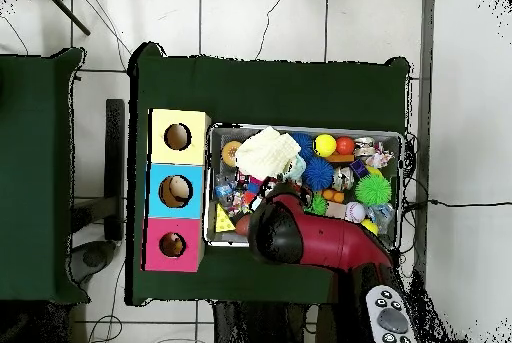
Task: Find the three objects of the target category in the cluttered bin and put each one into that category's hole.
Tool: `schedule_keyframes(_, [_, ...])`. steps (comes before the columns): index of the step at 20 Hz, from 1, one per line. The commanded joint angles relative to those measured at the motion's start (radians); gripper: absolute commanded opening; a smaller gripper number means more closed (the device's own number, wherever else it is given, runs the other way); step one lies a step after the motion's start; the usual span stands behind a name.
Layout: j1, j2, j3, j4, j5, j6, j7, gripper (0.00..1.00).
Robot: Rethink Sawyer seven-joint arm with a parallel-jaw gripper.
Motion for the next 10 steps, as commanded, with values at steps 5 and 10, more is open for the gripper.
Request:
schedule_keyframes(5, [0.011,0.05,-0.007,-0.066,0.045,-0.017,0.155,1.0])
schedule_keyframes(10, [0.007,0.056,-0.005,-0.057,0.046,-0.012,0.152,1.0])
